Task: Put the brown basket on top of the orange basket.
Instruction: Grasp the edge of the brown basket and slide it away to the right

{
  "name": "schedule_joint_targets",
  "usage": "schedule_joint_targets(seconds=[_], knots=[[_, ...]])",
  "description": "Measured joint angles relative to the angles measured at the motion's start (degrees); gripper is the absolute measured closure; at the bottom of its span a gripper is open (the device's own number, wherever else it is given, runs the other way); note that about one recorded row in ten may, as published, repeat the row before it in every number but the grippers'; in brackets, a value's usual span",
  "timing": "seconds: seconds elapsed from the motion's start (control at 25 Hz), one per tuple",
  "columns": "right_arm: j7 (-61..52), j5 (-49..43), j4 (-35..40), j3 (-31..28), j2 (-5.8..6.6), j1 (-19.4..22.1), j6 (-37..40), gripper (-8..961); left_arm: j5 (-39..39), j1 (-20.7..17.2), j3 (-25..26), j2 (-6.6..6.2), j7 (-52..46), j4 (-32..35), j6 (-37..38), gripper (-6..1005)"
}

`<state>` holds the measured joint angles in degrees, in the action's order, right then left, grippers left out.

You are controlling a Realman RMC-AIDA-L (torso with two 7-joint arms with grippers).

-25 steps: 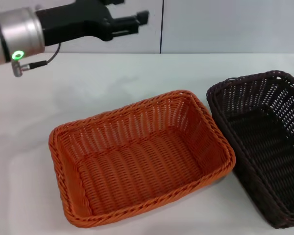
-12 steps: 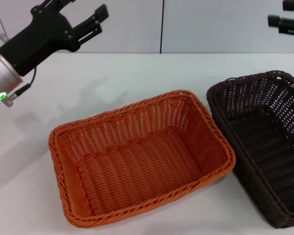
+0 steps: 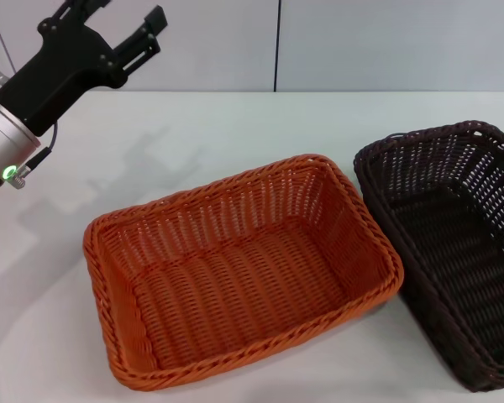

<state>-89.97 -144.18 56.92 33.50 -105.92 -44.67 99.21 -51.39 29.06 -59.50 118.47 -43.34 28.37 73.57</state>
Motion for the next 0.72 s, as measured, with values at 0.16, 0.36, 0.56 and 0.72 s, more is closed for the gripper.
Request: schedule_joint_targets(seconds=[0.16, 0.36, 0.56, 0.72], knots=[[0.2, -3.0, 0.2, 2.4, -0.41, 0.9, 5.0, 377, 2.3, 0.9, 0.5, -0.23, 1.8, -1.5, -0.8, 189], [0.5, -3.9, -0.1, 7.1, -1.32, 2.1, 9.6, 377, 3.2, 1.6, 0.5, -0.30, 1.9, -1.0, -3.0, 189], [1.9, -3.9, -0.2, 9.5, -2.56, 2.6, 12.0, 377, 3.6, 2.1, 0.6, -0.29, 1.9, -1.0, -3.9, 189], [2.0, -5.0, -0.5, 13.5, -3.79, 3.2, 11.7, 376, 4.1, 2.3, 0.7, -0.28, 1.9, -1.0, -4.0, 189]])
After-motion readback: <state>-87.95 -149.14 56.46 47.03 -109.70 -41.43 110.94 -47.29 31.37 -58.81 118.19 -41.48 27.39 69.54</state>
